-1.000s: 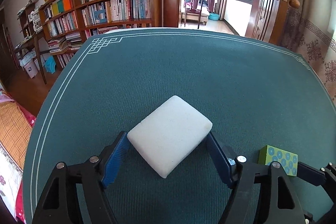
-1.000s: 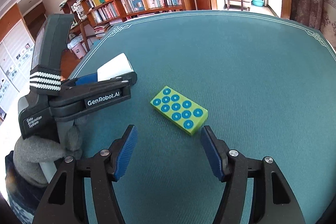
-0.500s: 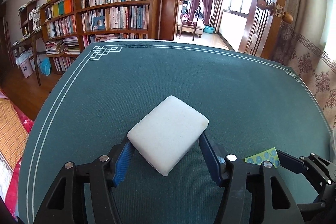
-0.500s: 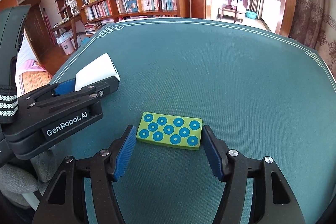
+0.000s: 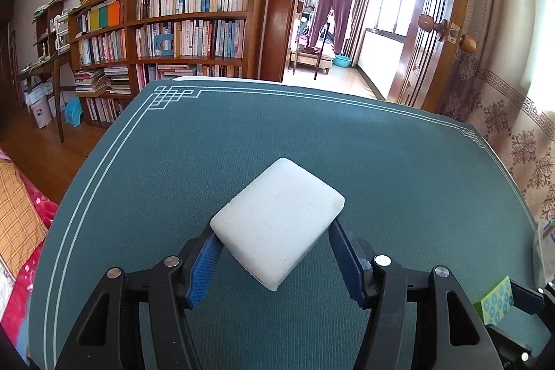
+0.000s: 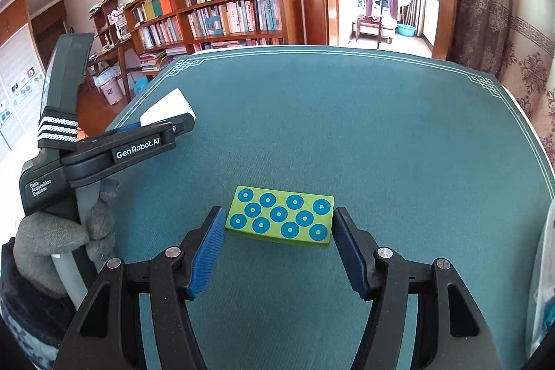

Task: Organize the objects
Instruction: 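Grasp the green dotted brick with the right gripper while the left grasps the white sponge, then carry the green brick and the sponge over the bowl with both grippers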

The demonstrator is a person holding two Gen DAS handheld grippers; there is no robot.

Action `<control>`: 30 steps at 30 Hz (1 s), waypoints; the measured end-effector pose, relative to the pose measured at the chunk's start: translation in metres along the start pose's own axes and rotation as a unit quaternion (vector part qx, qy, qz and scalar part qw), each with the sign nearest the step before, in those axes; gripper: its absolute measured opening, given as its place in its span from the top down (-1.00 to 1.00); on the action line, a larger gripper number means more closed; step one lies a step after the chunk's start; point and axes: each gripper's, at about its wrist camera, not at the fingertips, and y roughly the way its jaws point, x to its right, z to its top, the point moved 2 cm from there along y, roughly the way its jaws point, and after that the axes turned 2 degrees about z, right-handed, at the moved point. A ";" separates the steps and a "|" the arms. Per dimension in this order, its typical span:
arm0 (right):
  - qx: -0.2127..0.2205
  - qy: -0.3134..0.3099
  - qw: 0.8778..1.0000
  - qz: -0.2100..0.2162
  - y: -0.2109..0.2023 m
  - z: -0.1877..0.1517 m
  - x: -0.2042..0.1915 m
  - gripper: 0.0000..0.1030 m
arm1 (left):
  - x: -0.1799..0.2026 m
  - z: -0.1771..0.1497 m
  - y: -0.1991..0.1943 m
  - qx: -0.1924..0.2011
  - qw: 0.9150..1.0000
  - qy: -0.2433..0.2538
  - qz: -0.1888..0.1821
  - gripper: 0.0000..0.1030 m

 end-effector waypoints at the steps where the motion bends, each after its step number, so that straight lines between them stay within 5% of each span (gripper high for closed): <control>1: 0.005 0.001 1.000 -0.001 -0.008 -0.001 0.001 -0.24 | 0.003 0.000 -0.003 0.003 1.000 0.002 -0.002 -0.26; 15: 0.040 0.019 0.998 -0.046 -0.116 -0.040 0.051 -0.24 | 0.066 -0.012 -0.065 0.038 0.996 0.057 -0.056 -0.26; 30: 0.077 0.128 0.977 -0.151 -0.202 -0.059 0.192 -0.24 | 0.146 -0.037 -0.120 0.045 0.981 0.115 -0.148 -0.26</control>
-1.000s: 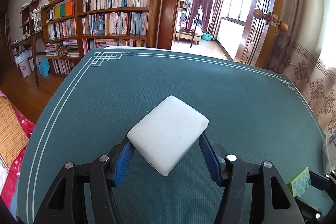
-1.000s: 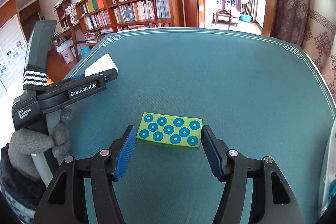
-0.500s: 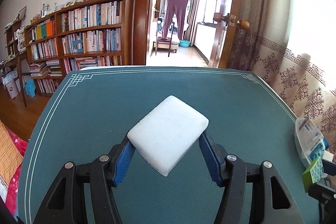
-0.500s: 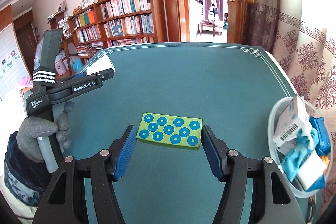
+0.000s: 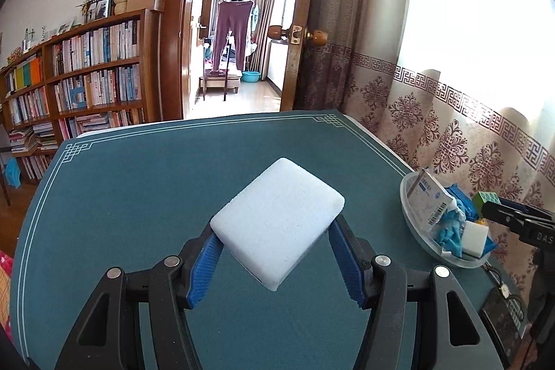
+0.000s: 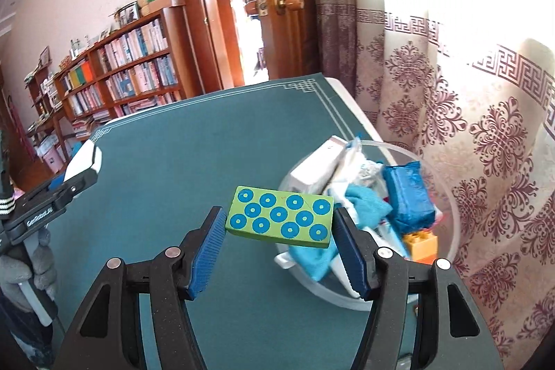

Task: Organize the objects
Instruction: 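Carry the green brick and the sponge over the bowl with both grippers, then release the green brick into the bowl while the left gripper drops the sponge in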

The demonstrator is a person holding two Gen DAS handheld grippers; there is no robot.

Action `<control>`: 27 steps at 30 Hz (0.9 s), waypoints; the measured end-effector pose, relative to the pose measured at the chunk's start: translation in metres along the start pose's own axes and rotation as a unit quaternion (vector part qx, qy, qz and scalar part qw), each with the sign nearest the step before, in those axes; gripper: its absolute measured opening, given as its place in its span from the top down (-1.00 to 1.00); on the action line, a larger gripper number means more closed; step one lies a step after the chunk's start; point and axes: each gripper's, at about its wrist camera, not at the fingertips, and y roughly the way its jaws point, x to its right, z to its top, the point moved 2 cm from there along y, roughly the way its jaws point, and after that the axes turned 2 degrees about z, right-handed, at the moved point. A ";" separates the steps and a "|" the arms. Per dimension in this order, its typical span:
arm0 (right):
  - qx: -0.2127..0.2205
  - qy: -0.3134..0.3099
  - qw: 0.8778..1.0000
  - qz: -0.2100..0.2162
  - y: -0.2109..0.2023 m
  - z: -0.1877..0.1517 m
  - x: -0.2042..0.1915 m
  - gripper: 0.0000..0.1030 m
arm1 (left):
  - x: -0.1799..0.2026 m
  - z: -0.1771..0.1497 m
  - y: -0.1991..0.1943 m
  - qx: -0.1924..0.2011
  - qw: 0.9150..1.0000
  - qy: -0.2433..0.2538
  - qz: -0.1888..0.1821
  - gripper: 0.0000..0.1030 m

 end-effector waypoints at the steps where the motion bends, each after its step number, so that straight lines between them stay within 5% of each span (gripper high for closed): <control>1: -0.001 0.009 1.000 -0.006 0.002 0.003 0.011 -0.24 | 0.007 0.001 -0.001 0.001 1.000 0.006 -0.003 -0.26; 15: -0.047 0.092 0.995 -0.007 0.086 0.025 0.096 -0.24 | 0.077 -0.002 -0.006 -0.003 0.998 0.055 -0.038 -0.26; 27: -0.022 0.103 0.994 0.008 0.067 0.026 0.105 -0.25 | 0.129 0.000 0.004 -0.019 0.993 0.079 -0.082 -0.26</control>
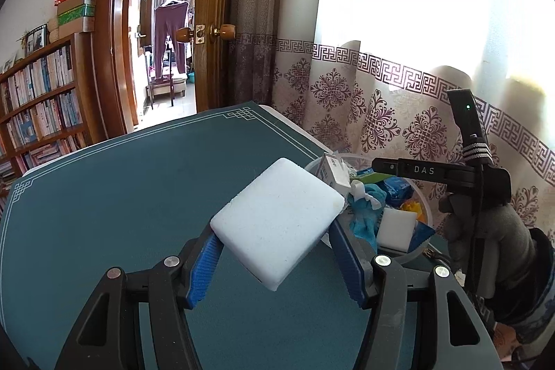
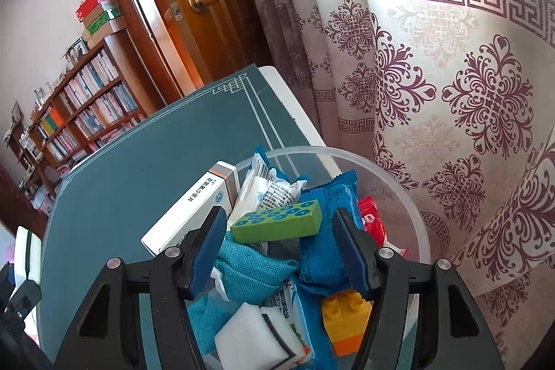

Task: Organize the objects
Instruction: 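Release the green brick into the bowl while the left gripper drops the sponge in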

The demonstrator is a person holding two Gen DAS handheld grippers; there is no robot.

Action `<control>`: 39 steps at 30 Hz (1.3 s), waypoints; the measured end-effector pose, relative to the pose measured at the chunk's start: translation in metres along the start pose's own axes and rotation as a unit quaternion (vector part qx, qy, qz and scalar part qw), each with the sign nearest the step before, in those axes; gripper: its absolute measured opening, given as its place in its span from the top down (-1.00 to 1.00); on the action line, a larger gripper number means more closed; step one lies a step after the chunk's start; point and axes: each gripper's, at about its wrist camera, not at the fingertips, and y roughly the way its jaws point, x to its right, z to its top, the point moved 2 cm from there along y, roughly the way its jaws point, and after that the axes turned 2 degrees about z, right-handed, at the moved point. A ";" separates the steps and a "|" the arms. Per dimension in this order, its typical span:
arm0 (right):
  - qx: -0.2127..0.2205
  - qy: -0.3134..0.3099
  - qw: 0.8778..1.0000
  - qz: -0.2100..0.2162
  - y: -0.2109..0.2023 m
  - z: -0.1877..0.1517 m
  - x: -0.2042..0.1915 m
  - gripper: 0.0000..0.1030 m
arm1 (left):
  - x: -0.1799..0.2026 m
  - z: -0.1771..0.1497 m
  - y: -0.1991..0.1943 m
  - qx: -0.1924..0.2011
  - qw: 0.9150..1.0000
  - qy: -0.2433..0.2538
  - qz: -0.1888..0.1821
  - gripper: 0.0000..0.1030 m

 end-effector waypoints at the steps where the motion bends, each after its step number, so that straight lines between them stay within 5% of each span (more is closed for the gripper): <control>1: 0.003 0.001 1.000 0.003 -0.004 -0.001 0.002 -0.25 | 0.005 0.000 0.003 -0.003 1.000 0.002 -0.005 -0.26; 17: 0.047 0.009 0.999 0.022 -0.055 -0.002 0.020 -0.25 | 0.085 0.010 0.048 -0.040 0.995 0.031 -0.082 -0.26; 35: 0.081 0.049 0.995 0.032 -0.065 0.010 0.054 -0.25 | 0.134 0.014 0.121 -0.071 0.992 0.060 -0.080 -0.28; 39: 0.089 0.035 0.995 0.029 -0.068 0.010 0.050 -0.26 | 0.135 0.014 0.123 -0.061 0.993 0.060 -0.080 -0.46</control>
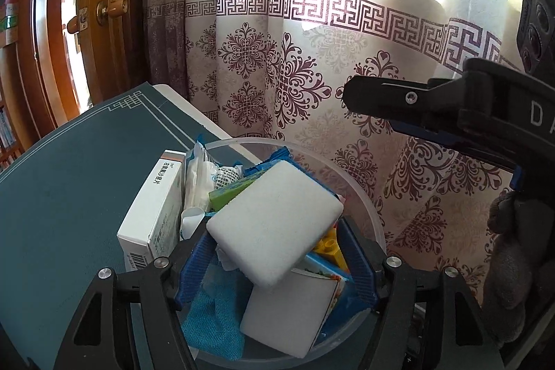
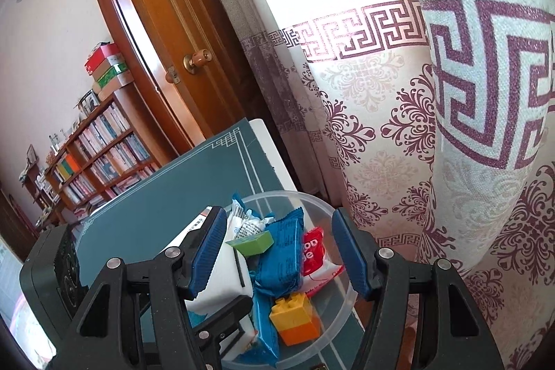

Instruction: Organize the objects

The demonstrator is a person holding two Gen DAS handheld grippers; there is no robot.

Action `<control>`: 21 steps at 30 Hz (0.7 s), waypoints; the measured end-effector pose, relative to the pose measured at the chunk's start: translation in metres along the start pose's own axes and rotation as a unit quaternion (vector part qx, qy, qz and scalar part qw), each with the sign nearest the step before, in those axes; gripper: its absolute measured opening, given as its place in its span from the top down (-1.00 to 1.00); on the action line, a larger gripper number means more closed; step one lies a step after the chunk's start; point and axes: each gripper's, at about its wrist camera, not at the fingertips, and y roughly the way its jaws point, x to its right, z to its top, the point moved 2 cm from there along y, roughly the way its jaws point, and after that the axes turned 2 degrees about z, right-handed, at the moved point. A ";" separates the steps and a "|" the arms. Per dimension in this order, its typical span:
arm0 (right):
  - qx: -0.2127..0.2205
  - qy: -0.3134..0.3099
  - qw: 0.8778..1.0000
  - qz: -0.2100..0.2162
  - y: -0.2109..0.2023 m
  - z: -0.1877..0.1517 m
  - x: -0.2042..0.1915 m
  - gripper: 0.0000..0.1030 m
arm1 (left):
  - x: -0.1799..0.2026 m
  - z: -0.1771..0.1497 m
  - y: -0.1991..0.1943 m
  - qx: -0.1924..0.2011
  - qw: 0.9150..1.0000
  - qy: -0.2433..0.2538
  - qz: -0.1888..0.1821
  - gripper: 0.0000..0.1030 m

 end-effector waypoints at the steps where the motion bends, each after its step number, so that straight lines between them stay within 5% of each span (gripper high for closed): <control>1: 0.001 -0.003 1.000 0.001 -0.001 0.000 -0.001 -0.26 | 0.001 0.000 0.000 0.000 1.000 0.000 0.000 -0.48; 10: 0.017 -0.012 1.000 0.011 -0.018 -0.001 -0.008 -0.26 | -0.006 -0.003 -0.020 0.016 0.999 -0.048 -0.004 -0.78; 15: 0.015 -0.020 1.000 0.017 -0.031 -0.004 -0.016 -0.31 | -0.016 -0.005 -0.046 0.039 0.997 -0.060 0.028 -0.83; 21: 0.007 -0.032 0.999 0.003 -0.055 -0.022 -0.019 -0.80 | -0.033 -0.008 -0.075 0.057 0.992 -0.062 0.098 -0.96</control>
